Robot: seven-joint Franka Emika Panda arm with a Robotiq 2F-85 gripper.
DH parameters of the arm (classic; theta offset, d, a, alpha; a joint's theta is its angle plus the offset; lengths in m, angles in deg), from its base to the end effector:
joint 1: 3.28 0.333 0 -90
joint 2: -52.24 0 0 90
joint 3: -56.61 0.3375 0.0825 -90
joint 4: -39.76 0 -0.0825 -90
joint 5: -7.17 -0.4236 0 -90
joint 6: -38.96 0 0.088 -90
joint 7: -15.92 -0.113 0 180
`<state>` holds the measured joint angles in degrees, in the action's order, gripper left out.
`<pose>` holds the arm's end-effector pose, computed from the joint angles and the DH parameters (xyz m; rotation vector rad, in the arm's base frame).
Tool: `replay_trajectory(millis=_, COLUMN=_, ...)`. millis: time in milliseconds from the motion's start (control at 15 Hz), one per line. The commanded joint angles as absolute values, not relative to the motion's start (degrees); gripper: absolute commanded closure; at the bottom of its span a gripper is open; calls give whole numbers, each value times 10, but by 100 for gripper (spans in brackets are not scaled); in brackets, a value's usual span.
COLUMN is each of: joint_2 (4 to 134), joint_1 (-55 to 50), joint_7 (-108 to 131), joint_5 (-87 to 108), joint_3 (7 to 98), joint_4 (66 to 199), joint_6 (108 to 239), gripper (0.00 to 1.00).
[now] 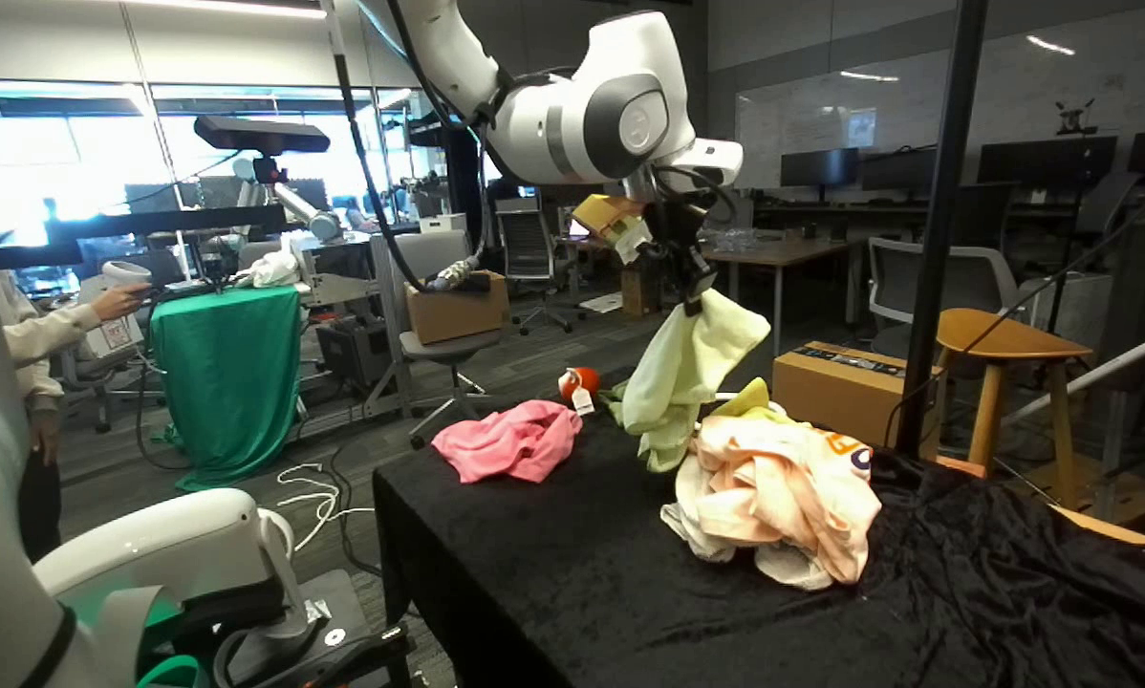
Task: Pile the t-shirts, towels, rope and radish together
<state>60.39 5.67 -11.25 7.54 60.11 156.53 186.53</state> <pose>0.6337 0.1389 0.4103 -2.9291 0.3748 -0.5548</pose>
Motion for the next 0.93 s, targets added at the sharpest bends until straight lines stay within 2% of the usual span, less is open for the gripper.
replay_trajectory(millis=0, joint_2=648, joint_1=50, joint_7=-90, joint_5=51, joint_3=605, joint_4=1499, joint_6=1857, gripper=94)
replay_trajectory(millis=867, joint_2=733, joint_1=51, joint_7=-79, joint_5=-50, joint_3=620, joint_4=1415, joint_6=1891, gripper=96)
